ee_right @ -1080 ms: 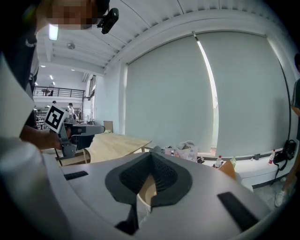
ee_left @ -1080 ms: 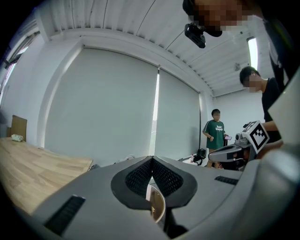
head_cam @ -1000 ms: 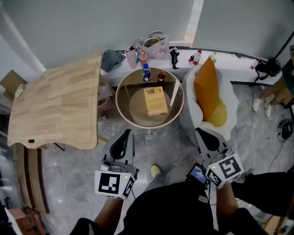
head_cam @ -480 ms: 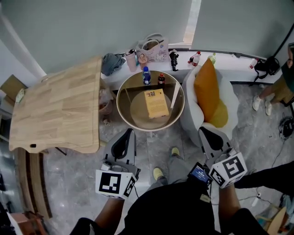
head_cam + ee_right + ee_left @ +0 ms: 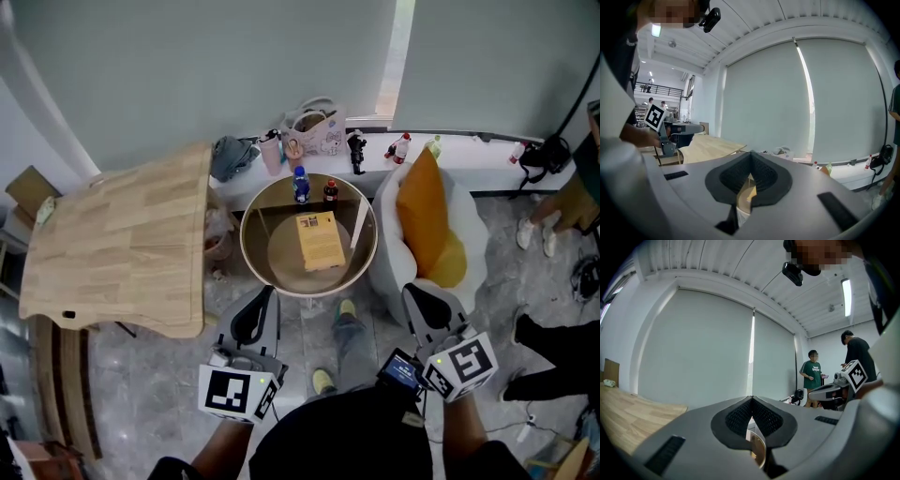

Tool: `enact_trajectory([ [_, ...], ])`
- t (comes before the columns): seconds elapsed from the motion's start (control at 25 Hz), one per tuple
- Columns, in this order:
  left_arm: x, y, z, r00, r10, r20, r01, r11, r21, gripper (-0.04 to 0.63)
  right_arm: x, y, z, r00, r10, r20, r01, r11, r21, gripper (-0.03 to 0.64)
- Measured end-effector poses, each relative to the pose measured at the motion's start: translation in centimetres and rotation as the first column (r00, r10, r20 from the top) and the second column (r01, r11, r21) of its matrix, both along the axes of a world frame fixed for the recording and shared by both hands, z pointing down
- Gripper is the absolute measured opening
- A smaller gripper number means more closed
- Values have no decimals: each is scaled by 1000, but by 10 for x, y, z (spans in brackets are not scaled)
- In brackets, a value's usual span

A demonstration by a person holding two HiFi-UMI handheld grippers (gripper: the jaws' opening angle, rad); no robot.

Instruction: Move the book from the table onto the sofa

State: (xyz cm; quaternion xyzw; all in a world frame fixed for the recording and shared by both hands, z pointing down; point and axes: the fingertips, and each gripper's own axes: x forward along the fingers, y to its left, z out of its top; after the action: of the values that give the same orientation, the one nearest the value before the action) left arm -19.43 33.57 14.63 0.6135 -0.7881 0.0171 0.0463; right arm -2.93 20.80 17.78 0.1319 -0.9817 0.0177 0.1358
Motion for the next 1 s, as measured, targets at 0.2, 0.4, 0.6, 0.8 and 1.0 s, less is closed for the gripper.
enact_trajectory([
  [0.2, -16, -16, 3, 1000, -17, 6, 17, 1000, -4, 7, -14, -21, 5, 1000, -5, 7, 5, 1000, 0, 8],
  [0.4, -29, -41, 8, 1000, -28, -5, 27, 999, -20, 6, -30, -51, 13, 1000, -12, -7, 12, 1000, -6, 8],
  [0.6, -48, -69, 25, 999, -34, -29, 30, 992, -123, 7, -52, -87, 26, 1000, -18, -19, 18, 999, -26, 8],
  [0.8, -71, -119, 30, 999, -30, -27, 28, 996, -85, 6, -78, -136, 33, 999, -23, -35, 22, 999, -31, 8],
  [1.0, -89, -165, 40, 999, -21, -25, 18, 992, -127, 6, -102, -183, 39, 998, -44, -53, 42, 998, -38, 8],
])
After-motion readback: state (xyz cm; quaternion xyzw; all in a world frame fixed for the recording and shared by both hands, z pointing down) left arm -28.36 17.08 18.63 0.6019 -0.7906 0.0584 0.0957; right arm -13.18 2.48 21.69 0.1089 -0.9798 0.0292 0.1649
